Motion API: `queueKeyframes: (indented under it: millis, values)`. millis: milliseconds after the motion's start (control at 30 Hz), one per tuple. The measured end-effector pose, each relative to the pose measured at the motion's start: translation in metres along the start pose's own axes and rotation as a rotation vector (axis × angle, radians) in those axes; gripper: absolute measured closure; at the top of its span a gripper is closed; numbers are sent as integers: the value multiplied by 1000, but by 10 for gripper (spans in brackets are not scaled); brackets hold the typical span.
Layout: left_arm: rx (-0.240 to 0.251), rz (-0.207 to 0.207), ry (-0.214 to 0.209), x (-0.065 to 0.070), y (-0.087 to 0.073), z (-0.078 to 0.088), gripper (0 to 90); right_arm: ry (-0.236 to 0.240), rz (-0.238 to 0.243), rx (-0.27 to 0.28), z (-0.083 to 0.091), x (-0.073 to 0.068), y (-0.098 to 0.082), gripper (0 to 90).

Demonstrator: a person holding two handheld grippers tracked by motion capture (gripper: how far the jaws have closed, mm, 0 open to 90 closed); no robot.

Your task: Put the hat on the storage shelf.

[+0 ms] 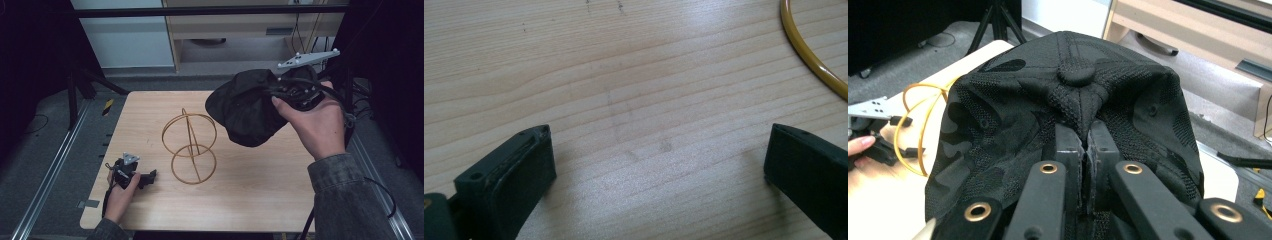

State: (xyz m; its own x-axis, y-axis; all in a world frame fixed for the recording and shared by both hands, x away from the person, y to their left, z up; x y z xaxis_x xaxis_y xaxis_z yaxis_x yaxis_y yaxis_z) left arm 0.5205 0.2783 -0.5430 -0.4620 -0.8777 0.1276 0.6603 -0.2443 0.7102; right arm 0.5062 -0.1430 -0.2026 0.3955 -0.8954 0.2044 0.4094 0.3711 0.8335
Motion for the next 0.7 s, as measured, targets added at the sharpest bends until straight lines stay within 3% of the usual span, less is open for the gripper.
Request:
queueKeyframes:
  millis: [300, 700]
  values:
    - [0, 0, -1, 0, 0, 0, 0, 12, -9, 51, 3, -10, 14, 868]
    - [0, 0, -1, 0, 0, 0, 0, 58, 8, 107, 0, -39, 37, 868]
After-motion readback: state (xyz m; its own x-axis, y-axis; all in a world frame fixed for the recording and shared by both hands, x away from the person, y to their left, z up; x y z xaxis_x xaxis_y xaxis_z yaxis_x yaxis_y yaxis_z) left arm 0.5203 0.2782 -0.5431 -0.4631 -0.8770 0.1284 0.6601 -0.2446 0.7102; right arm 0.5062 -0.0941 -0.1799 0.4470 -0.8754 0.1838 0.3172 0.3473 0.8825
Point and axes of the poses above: each handheld gripper's, and its own axes: z roughly backward along the jaws, y roughly out of its top, x roughly to its right, the point moved 5 cm from there along -z, roughly forward along the jaws, and after that the axes turned 12 degrees about -y, right-handed, at the moved point
